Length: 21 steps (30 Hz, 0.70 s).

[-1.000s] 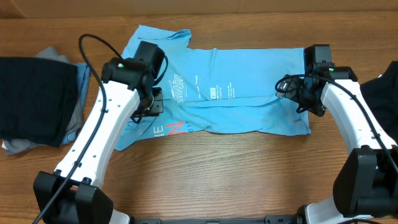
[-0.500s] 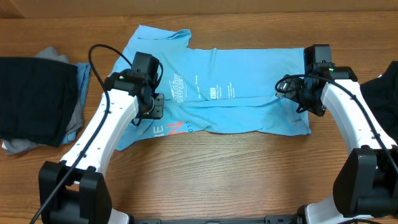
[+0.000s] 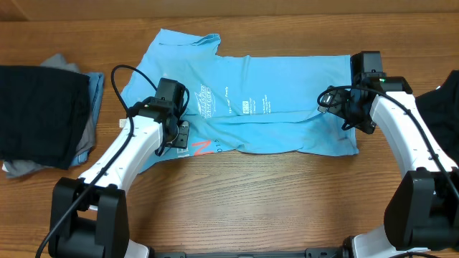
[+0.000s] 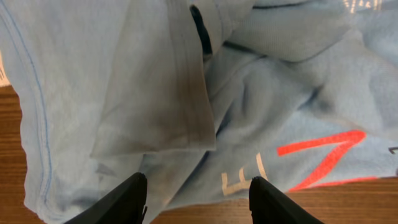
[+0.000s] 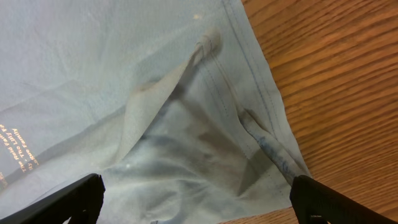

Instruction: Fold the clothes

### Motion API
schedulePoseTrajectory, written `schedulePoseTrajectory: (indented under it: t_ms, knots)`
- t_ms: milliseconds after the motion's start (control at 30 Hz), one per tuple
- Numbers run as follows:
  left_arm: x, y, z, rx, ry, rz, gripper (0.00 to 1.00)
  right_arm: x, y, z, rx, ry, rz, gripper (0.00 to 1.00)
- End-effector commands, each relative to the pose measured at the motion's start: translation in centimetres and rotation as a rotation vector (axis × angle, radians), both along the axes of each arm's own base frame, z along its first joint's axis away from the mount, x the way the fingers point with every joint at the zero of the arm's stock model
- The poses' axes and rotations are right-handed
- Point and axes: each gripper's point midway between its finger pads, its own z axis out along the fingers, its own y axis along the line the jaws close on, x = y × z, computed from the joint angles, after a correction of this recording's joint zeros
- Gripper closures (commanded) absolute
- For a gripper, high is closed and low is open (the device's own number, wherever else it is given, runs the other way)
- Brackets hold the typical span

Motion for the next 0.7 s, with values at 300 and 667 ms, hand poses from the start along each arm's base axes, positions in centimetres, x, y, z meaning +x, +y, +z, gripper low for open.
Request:
schedulePoseTrajectory:
  t_ms: [300,667]
  knots:
    - [0.9,0.2,-1.8,0.041,-0.059,-0.082,0.44,0.7,-0.2,0.6,-0.008,-0.025,0.002,0.00]
    - [0.6,1.9,-3.1,0.123,-0.091,-0.054,0.42,0.7,-0.2,0.6,-0.008,-0.025,0.001,0.00]
